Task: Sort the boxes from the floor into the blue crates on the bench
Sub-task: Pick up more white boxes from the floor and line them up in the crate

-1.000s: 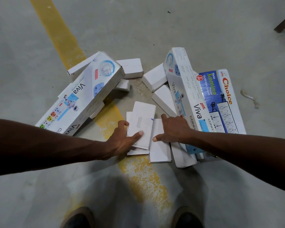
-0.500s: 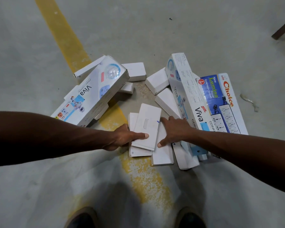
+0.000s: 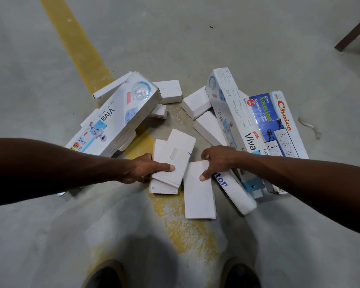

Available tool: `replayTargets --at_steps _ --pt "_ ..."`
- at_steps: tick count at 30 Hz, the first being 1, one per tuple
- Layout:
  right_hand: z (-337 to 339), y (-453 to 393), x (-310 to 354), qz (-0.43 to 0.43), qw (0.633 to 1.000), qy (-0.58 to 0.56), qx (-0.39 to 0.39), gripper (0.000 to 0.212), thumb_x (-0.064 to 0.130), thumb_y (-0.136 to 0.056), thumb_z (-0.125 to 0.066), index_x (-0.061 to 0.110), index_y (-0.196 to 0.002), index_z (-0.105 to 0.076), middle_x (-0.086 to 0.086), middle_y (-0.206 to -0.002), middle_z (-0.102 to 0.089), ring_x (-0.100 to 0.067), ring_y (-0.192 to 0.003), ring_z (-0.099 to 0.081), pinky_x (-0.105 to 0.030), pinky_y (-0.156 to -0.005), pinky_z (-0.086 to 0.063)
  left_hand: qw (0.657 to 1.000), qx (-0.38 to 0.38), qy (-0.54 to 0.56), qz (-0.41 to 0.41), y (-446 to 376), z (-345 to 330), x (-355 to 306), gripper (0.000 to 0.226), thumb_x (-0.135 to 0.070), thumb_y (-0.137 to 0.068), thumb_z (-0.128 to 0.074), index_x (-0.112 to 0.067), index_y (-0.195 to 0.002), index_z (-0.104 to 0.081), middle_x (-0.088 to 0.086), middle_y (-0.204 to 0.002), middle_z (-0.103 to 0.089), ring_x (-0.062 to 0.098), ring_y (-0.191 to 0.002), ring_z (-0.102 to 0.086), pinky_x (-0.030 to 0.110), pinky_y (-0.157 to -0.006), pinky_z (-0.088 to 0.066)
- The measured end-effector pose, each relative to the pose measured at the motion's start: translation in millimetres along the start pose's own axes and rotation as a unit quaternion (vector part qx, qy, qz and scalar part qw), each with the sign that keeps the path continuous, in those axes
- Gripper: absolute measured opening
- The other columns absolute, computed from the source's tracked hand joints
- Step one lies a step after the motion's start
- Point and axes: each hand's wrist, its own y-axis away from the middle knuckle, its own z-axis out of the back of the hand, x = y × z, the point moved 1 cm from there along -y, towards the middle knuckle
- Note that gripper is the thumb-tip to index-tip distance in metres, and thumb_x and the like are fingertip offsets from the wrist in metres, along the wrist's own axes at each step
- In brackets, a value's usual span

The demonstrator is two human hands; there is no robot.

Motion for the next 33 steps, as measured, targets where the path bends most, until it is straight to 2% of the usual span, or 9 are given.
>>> replayTargets --at_steps 3,7,11,16,21,24,27,30,33 --pt "3.2 9.0 3.3 0.014 0.997 -0.060 0.055 0.057 0.047 -0.077 -0.086 0.012 -0.117 -0.067 -0.002 -0.106 -0.067 -0.022 -0.101 -0.064 -0.032 -0.085 -0.050 1.000 -0.010 -0.009 -0.002 -0.4 8.8 -1.2 0.074 -0.044 -0.076 -0.087 -0.023 -0.137 -0.052 0.003 -0.122 -0.072 0.025 -0.115 -0.065 0.052 -0.102 -0.050" --pt "6.3 20.6 5.4 0.047 0.991 -0.098 0.080 0.045 0.029 -0.074 -0.090 0.020 -0.109 -0.064 -0.001 -0.105 -0.069 -0.017 -0.091 -0.062 -0.029 -0.078 -0.049 1.000 -0.021 -0.011 0.005 2.4 15.3 -1.2 0.066 -0.037 -0.085 -0.080 -0.021 -0.139 -0.046 0.006 -0.123 -0.069 0.026 -0.114 -0.064 0.054 -0.101 -0.051" --pt "5.6 33.0 -0.1 0.059 0.983 -0.164 0.063 0.034 0.026 -0.079 -0.085 0.019 -0.105 -0.064 0.005 -0.091 -0.068 -0.014 -0.084 -0.063 -0.028 -0.075 -0.047 0.999 -0.032 -0.010 0.017 4.9 18.3 -1.9 0.077 -0.038 -0.082 -0.083 -0.020 -0.140 -0.038 0.005 -0.126 -0.064 0.025 -0.114 -0.062 0.053 -0.098 -0.052" --pt "0.8 41.0 -1.9 0.038 0.974 -0.220 -0.026 0.031 0.037 -0.088 -0.073 0.016 -0.108 -0.061 0.000 -0.098 -0.068 -0.013 -0.085 -0.061 -0.031 -0.073 -0.045 0.999 -0.026 -0.029 0.022 4.9 17.5 -5.7 0.079 -0.040 -0.079 -0.085 -0.020 -0.142 -0.041 0.007 -0.128 -0.065 0.027 -0.117 -0.061 0.056 -0.102 -0.050" --pt "5.6 44.4 -3.3 0.061 0.943 -0.328 -0.020 0.034 0.040 -0.075 -0.073 0.018 -0.098 -0.059 -0.001 -0.091 -0.065 -0.018 -0.082 -0.057 -0.033 -0.070 -0.041 0.999 -0.021 -0.032 0.026 6.3 16.5 -7.5 0.076 -0.041 -0.080 -0.085 -0.020 -0.140 -0.043 0.007 -0.129 -0.065 0.027 -0.117 -0.062 0.051 -0.096 -0.053" --pt "13.4 48.9 -5.0 0.074 0.905 -0.418 -0.009 0.035 0.035 -0.065 -0.067 0.021 -0.096 -0.059 -0.001 -0.091 -0.065 -0.020 -0.084 -0.057 -0.033 -0.070 -0.043 0.999 -0.019 -0.036 0.029 6.9 15.3 -7.8 0.072 -0.041 -0.081 -0.085 -0.019 -0.136 -0.044 0.007 -0.127 -0.065 0.026 -0.116 -0.062 0.050 -0.098 -0.053" --pt "18.8 47.8 -7.6 0.080 0.827 -0.556 0.007 0.035 0.031 -0.063 -0.066 0.021 -0.096 -0.058 -0.008 -0.101 -0.062 -0.025 -0.092 -0.060 -0.034 -0.074 -0.052 0.999 -0.025 -0.027 0.030 9.0 14.1 -8.2 0.063 -0.035 -0.085 -0.081 -0.020 -0.133 -0.043 0.006 -0.125 -0.065 0.025 -0.114 -0.062 0.052 -0.100 -0.051" --pt "23.6 43.0 -2.9 0.051 0.727 -0.684 0.038 0.037 0.025 -0.069 -0.062 0.016 -0.104 -0.057 -0.008 -0.099 -0.063 -0.028 -0.090 -0.066 -0.046 -0.095 -0.051 0.999 -0.009 -0.030 0.020 13.6 11.9 -9.2 0.078 -0.044 -0.077 -0.086 -0.020 -0.137 -0.042 0.007 -0.129 -0.065 0.027 -0.117 -0.062 0.056 -0.105 -0.049" --pt "23.8 40.0 10.6 0.033 0.680 -0.731 0.050 0.033 0.028 -0.082 -0.059 0.014 -0.112 -0.052 -0.009 -0.095 -0.065 -0.028 -0.089 -0.067 -0.043 -0.093 -0.052 1.000 0.009 -0.024 0.001 18.7 9.4 -9.9 0.100 -0.057 -0.055 -0.083 -0.021 -0.138 -0.040 0.009 -0.130 -0.063 0.030 -0.119 -0.062 0.057 -0.102 -0.051"
